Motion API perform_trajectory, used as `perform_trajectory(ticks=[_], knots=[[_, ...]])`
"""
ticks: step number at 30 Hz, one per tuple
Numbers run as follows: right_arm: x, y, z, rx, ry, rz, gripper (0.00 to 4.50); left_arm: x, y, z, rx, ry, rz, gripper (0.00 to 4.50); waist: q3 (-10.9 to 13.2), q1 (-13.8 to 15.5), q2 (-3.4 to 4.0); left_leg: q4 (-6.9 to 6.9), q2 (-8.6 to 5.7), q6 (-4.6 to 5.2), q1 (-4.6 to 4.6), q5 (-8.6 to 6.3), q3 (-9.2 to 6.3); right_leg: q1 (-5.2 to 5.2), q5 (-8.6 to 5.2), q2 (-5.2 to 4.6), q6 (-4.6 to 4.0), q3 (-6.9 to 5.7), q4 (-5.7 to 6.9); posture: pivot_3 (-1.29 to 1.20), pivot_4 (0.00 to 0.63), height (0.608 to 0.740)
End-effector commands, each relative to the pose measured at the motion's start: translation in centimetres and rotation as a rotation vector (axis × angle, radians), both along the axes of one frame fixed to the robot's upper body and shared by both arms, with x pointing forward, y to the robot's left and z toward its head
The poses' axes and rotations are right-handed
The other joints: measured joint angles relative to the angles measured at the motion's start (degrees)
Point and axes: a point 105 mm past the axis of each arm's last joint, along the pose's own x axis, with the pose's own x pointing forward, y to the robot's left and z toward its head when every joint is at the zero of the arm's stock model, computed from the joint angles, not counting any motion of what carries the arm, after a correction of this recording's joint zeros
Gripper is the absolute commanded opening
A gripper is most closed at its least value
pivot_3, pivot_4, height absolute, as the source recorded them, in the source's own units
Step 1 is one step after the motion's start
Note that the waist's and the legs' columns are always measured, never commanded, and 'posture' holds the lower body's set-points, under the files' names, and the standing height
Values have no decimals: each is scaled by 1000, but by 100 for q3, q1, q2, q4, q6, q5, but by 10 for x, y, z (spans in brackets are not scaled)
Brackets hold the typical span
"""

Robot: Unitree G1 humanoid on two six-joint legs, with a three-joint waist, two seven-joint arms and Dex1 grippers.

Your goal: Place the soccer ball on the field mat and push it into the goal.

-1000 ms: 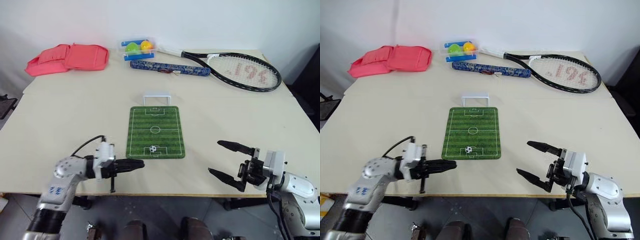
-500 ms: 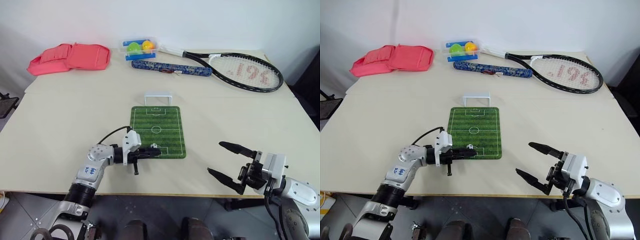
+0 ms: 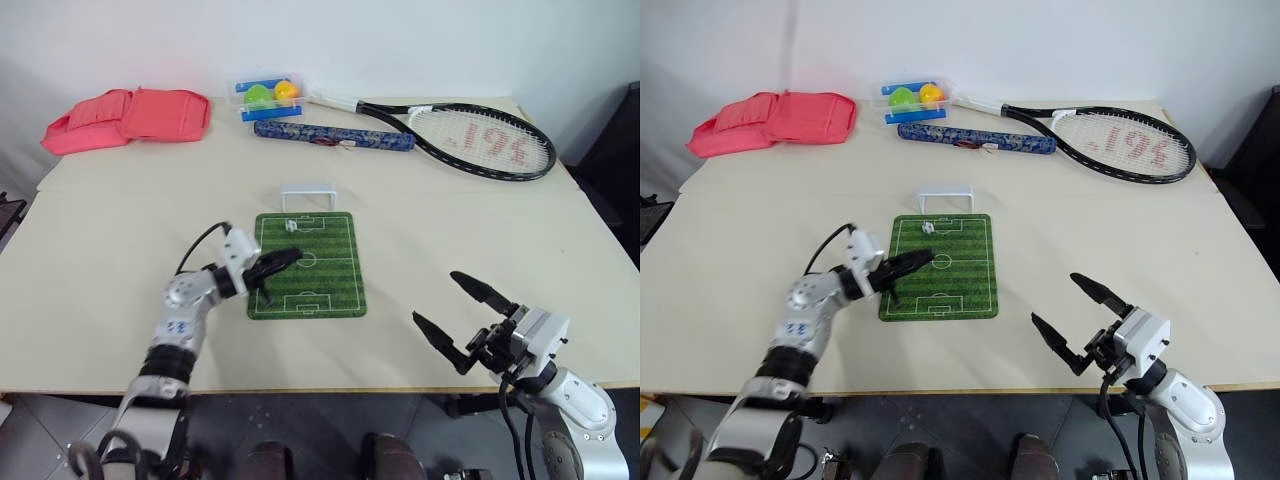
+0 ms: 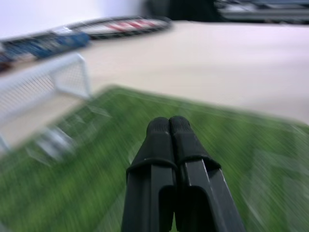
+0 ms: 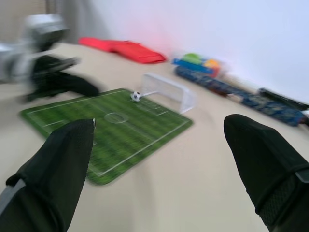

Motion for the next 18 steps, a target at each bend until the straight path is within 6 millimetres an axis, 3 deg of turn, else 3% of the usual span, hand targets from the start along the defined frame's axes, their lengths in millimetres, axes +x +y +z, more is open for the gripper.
perform_trajectory(ticks=[1,8,12,18], knots=[[4,0,8,33,-49,-15,4500,-25,35,16,-12,-24,24,53,0,-28,0,0,1,0,1,0,0,0,0,0,0,2,0,0,150,740],[19,4,5,50,-65,1,4500,-63,100,13,29,15,294,53,3,1,6,0,4,3,2,-3,-3,1,0,-2,-1,6,0,0,150,740],[26,8,3,46,-69,30,4500,-76,119,18,4,-9,436,53,4,-12,7,0,4,4,1,-4,-3,1,0,-2,-1,7,0,0,150,740],[32,9,1,29,-71,66,4500,-83,132,25,11,-79,569,53,4,-24,7,-4,5,2,4,-4,-1,0,-1,-1,-3,8,1,0,150,740]])
